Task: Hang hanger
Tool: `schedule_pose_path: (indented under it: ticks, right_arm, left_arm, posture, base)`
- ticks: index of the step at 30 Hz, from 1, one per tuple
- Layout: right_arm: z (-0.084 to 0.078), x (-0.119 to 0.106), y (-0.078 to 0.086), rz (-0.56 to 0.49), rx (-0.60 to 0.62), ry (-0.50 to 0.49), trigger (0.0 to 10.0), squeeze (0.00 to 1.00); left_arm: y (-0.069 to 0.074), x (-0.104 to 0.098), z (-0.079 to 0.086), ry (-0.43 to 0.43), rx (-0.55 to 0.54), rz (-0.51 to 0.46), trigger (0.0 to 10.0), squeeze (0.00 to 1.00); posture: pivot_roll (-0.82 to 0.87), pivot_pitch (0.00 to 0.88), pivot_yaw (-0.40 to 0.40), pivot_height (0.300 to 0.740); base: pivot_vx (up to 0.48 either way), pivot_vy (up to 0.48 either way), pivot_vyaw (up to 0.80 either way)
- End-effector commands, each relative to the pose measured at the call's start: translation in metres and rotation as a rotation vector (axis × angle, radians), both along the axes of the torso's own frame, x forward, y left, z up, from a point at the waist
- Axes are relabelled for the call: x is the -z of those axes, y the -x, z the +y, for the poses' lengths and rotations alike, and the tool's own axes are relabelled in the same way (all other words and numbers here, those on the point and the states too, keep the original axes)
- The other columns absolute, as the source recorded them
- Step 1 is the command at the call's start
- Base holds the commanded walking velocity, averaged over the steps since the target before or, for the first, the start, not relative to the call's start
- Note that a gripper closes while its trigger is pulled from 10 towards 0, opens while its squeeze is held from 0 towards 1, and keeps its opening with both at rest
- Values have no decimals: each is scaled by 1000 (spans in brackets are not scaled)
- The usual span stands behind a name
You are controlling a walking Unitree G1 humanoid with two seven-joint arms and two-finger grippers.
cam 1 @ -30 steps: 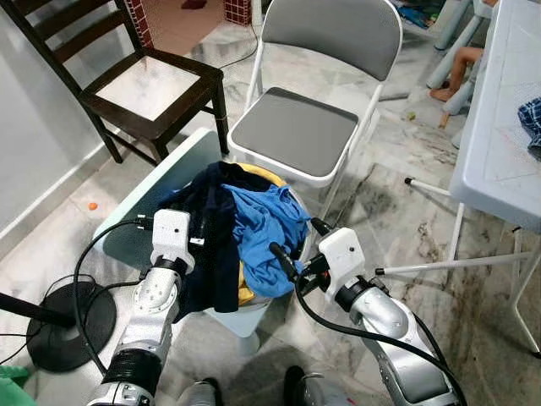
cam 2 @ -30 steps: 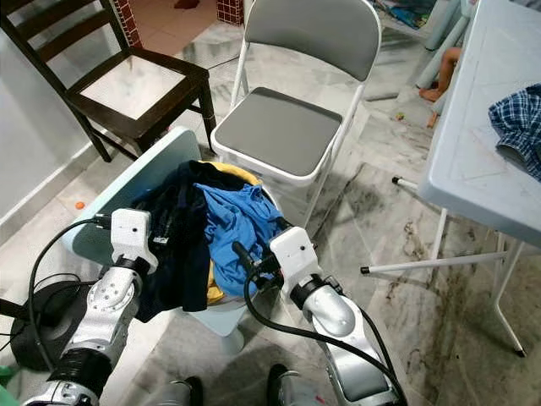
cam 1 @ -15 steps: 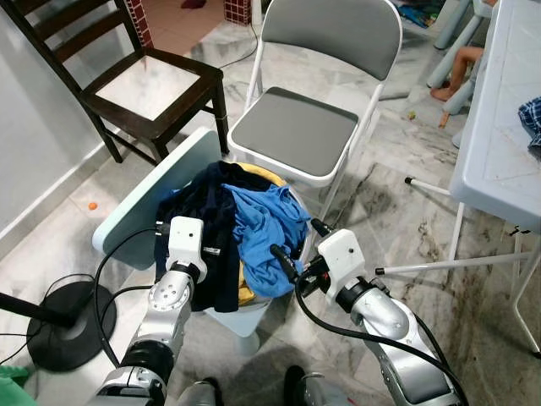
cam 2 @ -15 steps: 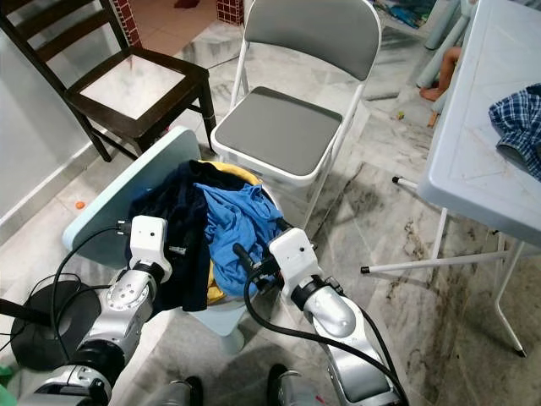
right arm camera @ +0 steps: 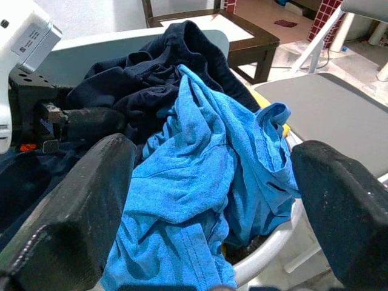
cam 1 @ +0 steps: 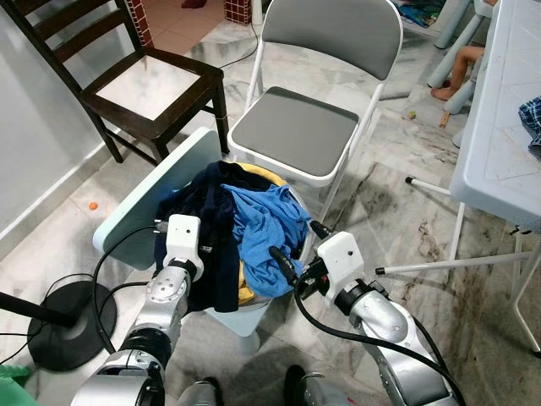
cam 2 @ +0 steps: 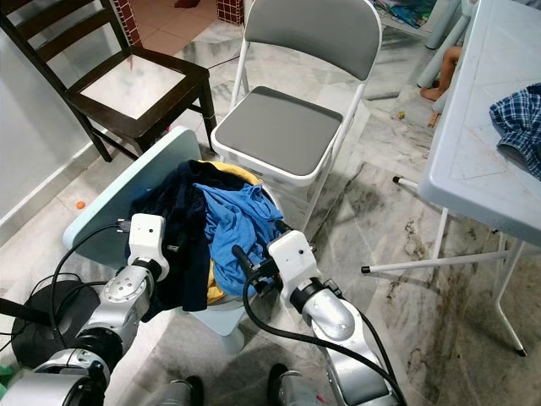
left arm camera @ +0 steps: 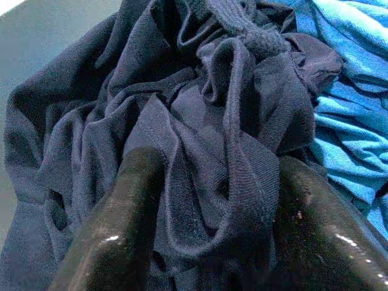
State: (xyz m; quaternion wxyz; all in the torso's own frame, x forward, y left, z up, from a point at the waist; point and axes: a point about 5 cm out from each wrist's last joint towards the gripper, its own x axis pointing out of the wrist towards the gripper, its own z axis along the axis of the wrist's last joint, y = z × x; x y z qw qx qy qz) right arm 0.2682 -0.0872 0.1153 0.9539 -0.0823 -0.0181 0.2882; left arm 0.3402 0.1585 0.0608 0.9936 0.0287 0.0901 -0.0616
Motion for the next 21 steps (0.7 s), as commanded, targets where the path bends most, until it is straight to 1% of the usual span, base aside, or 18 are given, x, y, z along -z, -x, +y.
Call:
schedule_pose_path:
  ticks: [1,13,15,20,21]
  right_arm:
    - [0,-1,1,-5,7,1,10000,0]
    - [-1,-1,-1,-9,14,-1,10000,0]
    - [-1,-2,-2,-10,13,-1,10000,0]
    - [-2,-2,-3,-10,14,1,10000,0]
    - [-2,-2,-3,-9,14,1,10000,0]
  left_arm:
    - [4,8,4,0,-16,32,0,0]
    - [3,5,2,-25,-6,13,0,0]
    - [2,4,3,-59,-1,1,0,0]
    - [2,1,2,-108,23,-30,0,0]
    - [3,1,0,-141,49,-49,0,0]
  posture:
    - [130,276,-15,740]
    - [137,271,-15,740]
    - [137,270,-15,740]
    - [139,268,-14,740]
    - [139,268,-14,740]
  base:
    - [0,0,0]
    - [0,0,0]
    - [0,0,0]
    - [0,0,0]
    - [0,0,0]
